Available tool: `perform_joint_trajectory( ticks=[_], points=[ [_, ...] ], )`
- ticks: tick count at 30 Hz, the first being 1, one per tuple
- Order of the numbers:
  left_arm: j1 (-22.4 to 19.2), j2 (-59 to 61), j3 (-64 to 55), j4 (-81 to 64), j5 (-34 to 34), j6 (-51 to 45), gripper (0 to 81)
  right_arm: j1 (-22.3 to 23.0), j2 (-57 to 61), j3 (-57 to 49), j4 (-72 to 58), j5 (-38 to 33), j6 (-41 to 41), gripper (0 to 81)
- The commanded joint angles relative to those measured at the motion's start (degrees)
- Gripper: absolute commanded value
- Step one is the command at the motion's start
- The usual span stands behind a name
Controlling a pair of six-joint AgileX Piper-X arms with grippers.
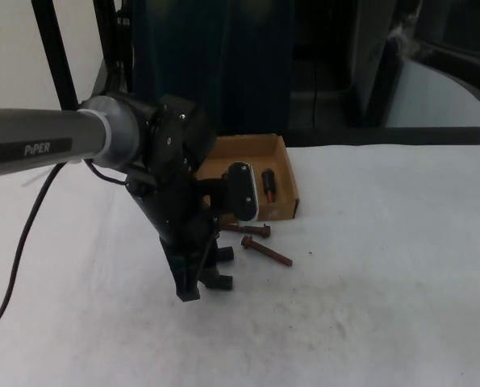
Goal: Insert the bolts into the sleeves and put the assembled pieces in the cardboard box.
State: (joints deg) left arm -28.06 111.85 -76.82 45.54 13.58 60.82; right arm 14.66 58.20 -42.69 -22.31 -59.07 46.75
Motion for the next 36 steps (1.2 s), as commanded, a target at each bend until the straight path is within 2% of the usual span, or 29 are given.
perform_joint_trajectory(
  ticks=[1, 12, 14, 17, 20, 22, 25, 27, 29, 32, 33, 36],
  points=[
    [-0.6, 0.9, 0.1, -0.6, 2.4, 1.0, 38.4, -0.3, -0.7, -0.7, -0.7, -0.4, -0.8, 41.6],
    [-3.9, 3.4, 0.1, 0.6, 3.3, 0.5, 38.2, -0.3, -0.7, -0.5, -0.7, -0.6, -1.4, 41.6],
    [-3.9, 3.4, 0.1, 0.6, 2.5, -0.3, 34.0, -0.3, -0.7, -0.5, -0.7, -1.2, -1.4, 41.6],
    [-3.9, 3.4, 0.1, 1.1, -0.6, -1.5, 23.2, -0.3, -0.7, -0.5, -0.7, -1.9, -1.4, 41.6],
    [-3.8, 3.4, 0.1, 2.0, -1.5, -1.5, 18.6, -0.3, -0.7, -0.5, -0.7, -2.1, -1.4, 41.6],
    [-3.8, 3.4, 0.1, 2.0, -1.5, -1.5, 19.7, -0.3, -0.7, -0.5, -0.7, -2.1, -0.8, 41.6],
    [-3.8, 3.4, 0.1, 2.0, -1.5, -3.6, 28.2, -0.3, -0.7, -0.5, -0.7, -2.6, -0.7, 41.6],
    [-3.8, 3.4, 0.1, 2.0, -1.9, -5.2, 28.4, -0.3, -0.7, -0.5, -0.7, -2.7, -0.7, 41.6],
    [-3.8, 3.3, -0.1, 2.9, -1.9, -7.5, 21.8, -0.3, -0.7, -0.5, -0.7, -2.7, -0.5, 41.6],
    [-3.8, 2.2, -0.2, 5.2, -2.9, -10.1, 2.7, -0.3, -0.7, -0.5, -0.7, -2.7, 0.4, 41.6],
    [-3.8, 1.6, -0.2, 5.7, -3.7, -10.3, 0.5, -0.3, -0.7, -0.5, -0.7, -2.8, 1.0, 41.6],
    [-3.8, -1.2, -0.2, 5.6, -4.1, -11.2, 0.9, -0.3, -0.7, -0.5, -0.7, -3.2, 2.1, 41.6]
  ],
)
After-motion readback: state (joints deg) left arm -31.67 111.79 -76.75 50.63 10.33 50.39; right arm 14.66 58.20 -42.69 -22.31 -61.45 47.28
